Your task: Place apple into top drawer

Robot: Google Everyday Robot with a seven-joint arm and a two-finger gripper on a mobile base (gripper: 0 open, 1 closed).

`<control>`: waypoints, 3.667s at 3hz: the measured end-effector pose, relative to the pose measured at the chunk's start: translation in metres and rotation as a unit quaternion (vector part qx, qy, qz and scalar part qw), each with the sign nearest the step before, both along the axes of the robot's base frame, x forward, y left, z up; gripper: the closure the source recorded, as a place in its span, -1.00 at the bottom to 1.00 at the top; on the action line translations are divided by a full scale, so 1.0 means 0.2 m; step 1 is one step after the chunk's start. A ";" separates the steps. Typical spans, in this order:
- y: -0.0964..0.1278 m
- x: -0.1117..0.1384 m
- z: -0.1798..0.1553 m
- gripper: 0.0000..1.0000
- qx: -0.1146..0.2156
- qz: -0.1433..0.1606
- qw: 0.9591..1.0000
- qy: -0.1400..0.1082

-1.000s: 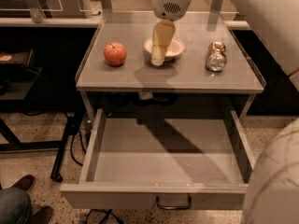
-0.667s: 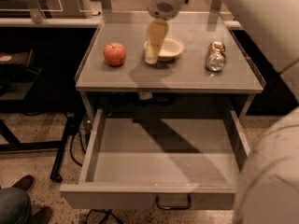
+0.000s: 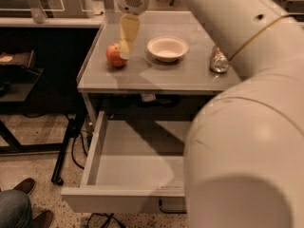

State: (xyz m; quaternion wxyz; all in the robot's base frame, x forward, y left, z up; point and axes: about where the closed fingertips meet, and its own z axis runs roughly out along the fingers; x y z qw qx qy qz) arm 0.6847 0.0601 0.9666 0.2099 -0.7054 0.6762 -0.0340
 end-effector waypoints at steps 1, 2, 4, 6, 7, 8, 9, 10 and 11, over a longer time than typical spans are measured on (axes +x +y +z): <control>0.02 0.02 0.01 -1.00 0.005 0.002 1.000 -0.004; 0.02 0.02 0.00 -1.00 0.005 0.001 1.000 -0.004; 0.12 0.21 -0.11 -1.00 0.018 0.004 1.000 0.020; 0.21 0.33 -0.22 -1.00 0.019 0.012 0.999 0.037; 0.26 0.37 -0.28 -1.00 0.016 0.018 0.999 0.043; 0.31 0.39 -0.33 -1.00 0.011 0.020 0.999 0.050; 0.30 0.43 -0.42 -1.00 0.008 0.015 0.998 0.057; 0.28 0.46 -0.48 -1.00 0.007 0.007 0.998 0.063; 0.24 0.48 -0.55 -1.00 0.007 -0.001 0.997 0.072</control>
Offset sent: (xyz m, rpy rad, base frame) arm 0.0295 0.0007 -0.0114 0.0663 0.0449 -0.0227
